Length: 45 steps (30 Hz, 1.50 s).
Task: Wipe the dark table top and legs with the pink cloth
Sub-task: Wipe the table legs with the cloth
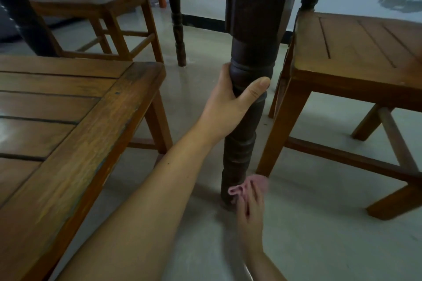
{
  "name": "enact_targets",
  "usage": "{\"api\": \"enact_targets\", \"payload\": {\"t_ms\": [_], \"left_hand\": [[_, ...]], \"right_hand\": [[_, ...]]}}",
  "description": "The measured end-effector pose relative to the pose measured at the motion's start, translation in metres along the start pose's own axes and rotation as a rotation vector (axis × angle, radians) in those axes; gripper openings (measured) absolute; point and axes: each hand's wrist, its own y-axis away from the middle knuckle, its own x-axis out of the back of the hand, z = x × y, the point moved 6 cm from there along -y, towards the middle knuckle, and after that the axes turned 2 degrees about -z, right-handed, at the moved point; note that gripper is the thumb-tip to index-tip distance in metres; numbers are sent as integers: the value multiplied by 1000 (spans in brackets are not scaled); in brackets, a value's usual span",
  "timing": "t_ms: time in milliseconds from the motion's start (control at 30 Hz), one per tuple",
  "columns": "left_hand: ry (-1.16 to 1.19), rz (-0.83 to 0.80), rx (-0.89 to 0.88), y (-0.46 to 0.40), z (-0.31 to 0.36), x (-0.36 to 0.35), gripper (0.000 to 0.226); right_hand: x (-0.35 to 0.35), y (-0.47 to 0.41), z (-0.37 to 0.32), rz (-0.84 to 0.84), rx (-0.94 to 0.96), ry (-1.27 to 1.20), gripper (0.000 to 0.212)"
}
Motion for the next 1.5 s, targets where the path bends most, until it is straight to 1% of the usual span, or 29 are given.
{"api": "enact_targets", "payload": {"t_ms": [67, 100, 167, 200, 267, 333, 400, 467, 500, 533, 567, 667, 700, 733, 767, 833, 867, 933, 1000, 1067, 1133, 1167, 1233, 1267, 1300, 1367, 1400, 1433, 1500], "left_hand": [[-4, 1, -3, 0, 0, -1, 55], [-6, -2, 1, 1, 0, -1, 55], [-3, -1, 9, 1, 0, -1, 55], [3, 0, 13, 2, 0, -1, 54], [8, 0, 9, 2, 1, -1, 52], [-1, -1, 5, 2, 1, -2, 50], [3, 1, -3, 1, 2, -2, 53], [10, 4, -5, 1, 2, -2, 54], [13, 5, -5, 1, 1, -2, 52], [13, 3, -5, 2, 1, -2, 49], [12, -1, -6, 2, 1, -2, 45], [25, -11, 0, 2, -1, -6, 44], [25, -11, 4, 2, -1, -8, 47], [25, -13, 6, 2, 0, -9, 49], [26, -15, 6, 1, 2, -11, 51], [26, -6, 11, 2, -2, -3, 52], [26, -10, 11, 1, -2, -4, 52], [26, -6, 11, 1, -2, -3, 53], [23, 3, 7, 0, -2, -1, 55], [24, 6, 1, 1, -3, 0, 57], [19, 6, 0, 2, -2, -1, 57], [14, 7, 0, 2, -2, -2, 55], [14, 11, 0, 2, -1, -2, 53], [18, 11, 1, 1, -2, -1, 53], [21, 12, 1, 1, -2, -1, 54], [17, 15, -6, 2, -3, 0, 54], [19, 15, -10, 2, -3, 0, 54], [26, 12, -11, 1, -4, 0, 54], [35, 7, -14, 1, -4, -1, 55]], "right_hand": [[-16, -12, 8, 33, -362, -329, 24], [-23, -17, 14, 25, -522, -437, 23], [-26, -20, 24, -8, -745, -489, 33], [-26, -21, 27, -28, -797, -497, 33], [-27, -31, 31, -71, -773, -563, 34], [-26, -41, 11, -109, -732, -641, 35], [-17, -53, -10, -69, -685, -665, 28], [-10, -56, -29, 29, -624, -633, 20], [-8, -49, -37, 71, -628, -595, 20], [-13, -39, -33, 63, -632, -552, 23], [-20, -27, -24, 67, -649, -540, 30], [-25, 2, 11, -7, -644, -406, 68], [-21, 5, 22, 11, -672, -405, 72], [-17, 5, 29, 25, -735, -456, 66], [-12, 1, 37, 40, -781, -474, 54], [-2, -7, 25, 58, -822, -437, 36], [10, -15, 15, 78, -788, -454, 30], [30, -35, -4, 95, -663, -598, 24], [37, -45, -12, 61, -602, -717, 26], [28, -47, -9, -18, -587, -676, 27], [18, -46, 0, -51, -581, -481, 29], [17, -47, 1, -35, -562, -361, 31], [16, -50, -2, -25, -497, -172, 17], [15, -51, -3, -41, -472, -121, 16], [14, -50, -3, -54, -471, -133, 20], [10, -43, -18, -85, -516, -329, 32], [7, -42, -28, -94, -493, -441, 35], [6, -43, -43, -99, -421, -516, 34], [9, -48, -80, -126, -181, -528, 37]]}}
